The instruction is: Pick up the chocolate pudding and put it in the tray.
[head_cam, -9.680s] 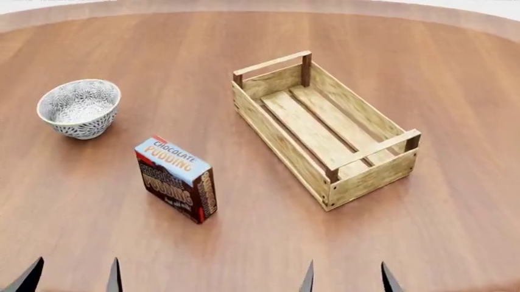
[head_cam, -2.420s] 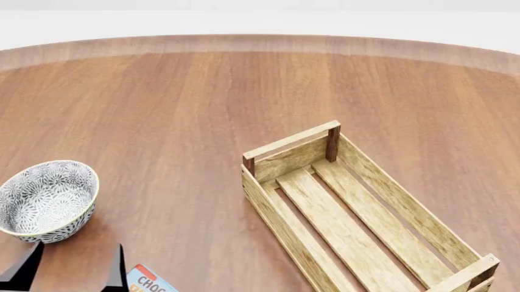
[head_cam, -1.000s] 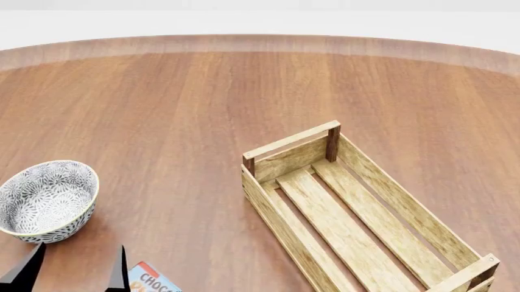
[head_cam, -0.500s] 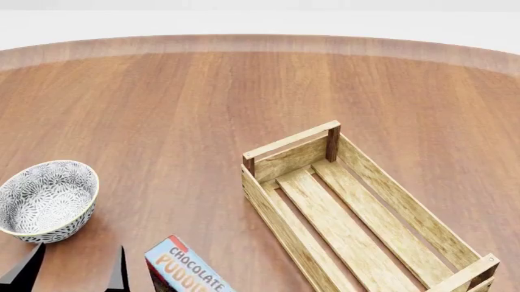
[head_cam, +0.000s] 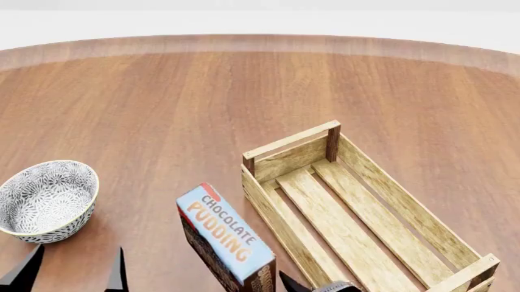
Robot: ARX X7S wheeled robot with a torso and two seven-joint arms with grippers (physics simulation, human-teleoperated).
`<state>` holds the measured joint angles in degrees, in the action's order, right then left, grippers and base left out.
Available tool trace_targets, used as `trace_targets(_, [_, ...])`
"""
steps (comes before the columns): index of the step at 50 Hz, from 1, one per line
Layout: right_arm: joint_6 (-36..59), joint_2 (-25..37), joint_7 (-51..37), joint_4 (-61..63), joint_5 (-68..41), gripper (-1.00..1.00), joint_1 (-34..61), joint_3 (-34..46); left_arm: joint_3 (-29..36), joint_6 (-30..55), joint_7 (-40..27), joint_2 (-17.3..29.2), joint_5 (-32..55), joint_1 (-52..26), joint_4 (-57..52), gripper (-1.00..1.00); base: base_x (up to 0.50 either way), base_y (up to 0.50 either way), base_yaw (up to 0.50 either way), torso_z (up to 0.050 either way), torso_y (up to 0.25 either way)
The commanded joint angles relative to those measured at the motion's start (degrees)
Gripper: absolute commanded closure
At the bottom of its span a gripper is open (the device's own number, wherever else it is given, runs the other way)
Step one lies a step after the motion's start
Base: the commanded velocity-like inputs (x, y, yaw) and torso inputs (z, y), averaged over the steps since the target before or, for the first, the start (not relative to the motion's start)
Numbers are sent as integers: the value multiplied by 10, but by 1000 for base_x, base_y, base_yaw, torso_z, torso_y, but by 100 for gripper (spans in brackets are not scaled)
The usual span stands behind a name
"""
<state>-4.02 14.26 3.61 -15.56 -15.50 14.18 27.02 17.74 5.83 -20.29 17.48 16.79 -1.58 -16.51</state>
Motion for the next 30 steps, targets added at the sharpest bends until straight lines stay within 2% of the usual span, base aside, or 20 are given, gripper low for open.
trace_targets(1, [40,23,-24,60,5,100,22,-24,-3,-1,-2,3,4,-3,7,-100,0,0,0,0,0])
trace_targets(16, [62,49,-48,101,-12,100,33,-59,3,-5,-4,2,2,-1,12,-100,0,0,0,0,0])
trace_targets(30, [43,58,-69,83,-15,100,33,-86,7,-14,-3,1,1,-2,24,-100,0,0,0,0,1])
